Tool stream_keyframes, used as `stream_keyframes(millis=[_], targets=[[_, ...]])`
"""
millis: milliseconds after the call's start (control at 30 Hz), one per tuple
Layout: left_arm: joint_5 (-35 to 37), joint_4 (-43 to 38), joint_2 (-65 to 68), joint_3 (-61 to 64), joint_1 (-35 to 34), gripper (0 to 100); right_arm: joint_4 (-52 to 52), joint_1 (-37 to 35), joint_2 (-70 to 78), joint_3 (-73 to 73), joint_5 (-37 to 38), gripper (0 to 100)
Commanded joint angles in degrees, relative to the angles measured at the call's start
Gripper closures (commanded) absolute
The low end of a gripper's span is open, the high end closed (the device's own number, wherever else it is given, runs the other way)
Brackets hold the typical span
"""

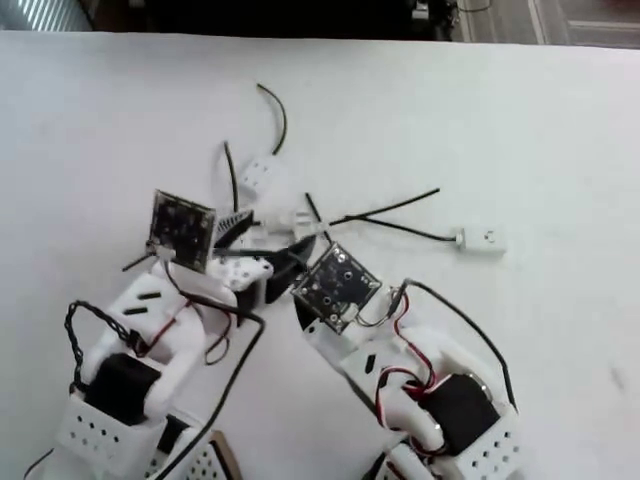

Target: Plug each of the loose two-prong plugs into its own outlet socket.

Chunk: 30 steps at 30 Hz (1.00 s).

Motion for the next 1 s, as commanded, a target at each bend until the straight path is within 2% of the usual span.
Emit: stream_keyframes(millis=[0,167,233,333,500,633,700,767,967], targets=[[-5.89,1.85,-0.57,-2.64,3.91,71,-2.42,2.15,-0.66,-0.70,-0.35,98.1],[-6.68,2.99,-0.57,-2.46,5.41,71,-2.15,2.51,-0.57,-0.62,-0.35,98.1],[-9.41,2.99,-0.57,-2.29,6.29,71,-2.07,2.51,-0.57,-0.62,-0.35,98.1],[-10.11,2.90,-0.48,-1.76,5.32,71,-2.07,2.51,-0.57,0.00,-0.35,98.1],[-6.77,2.81,-0.48,-1.32,-3.56,70,-2.15,3.82,-0.57,2.02,-0.35,98.1],[-6.95,4.66,-0.22,-1.41,-13.85,70,-1.98,9.71,-0.57,2.55,-0.35,98.1],[-9.76,6.33,-0.13,-1.41,-17.63,70,-2.15,13.49,-0.57,3.16,-0.44,98.1],[-15.56,8.09,-0.04,-1.41,-19.65,70,-2.86,16.84,-0.57,4.48,-1.23,98.1],[-31.30,12.57,-0.04,-1.41,-20.09,70,-8.66,23.25,-0.57,10.90,-4.22,98.1]])
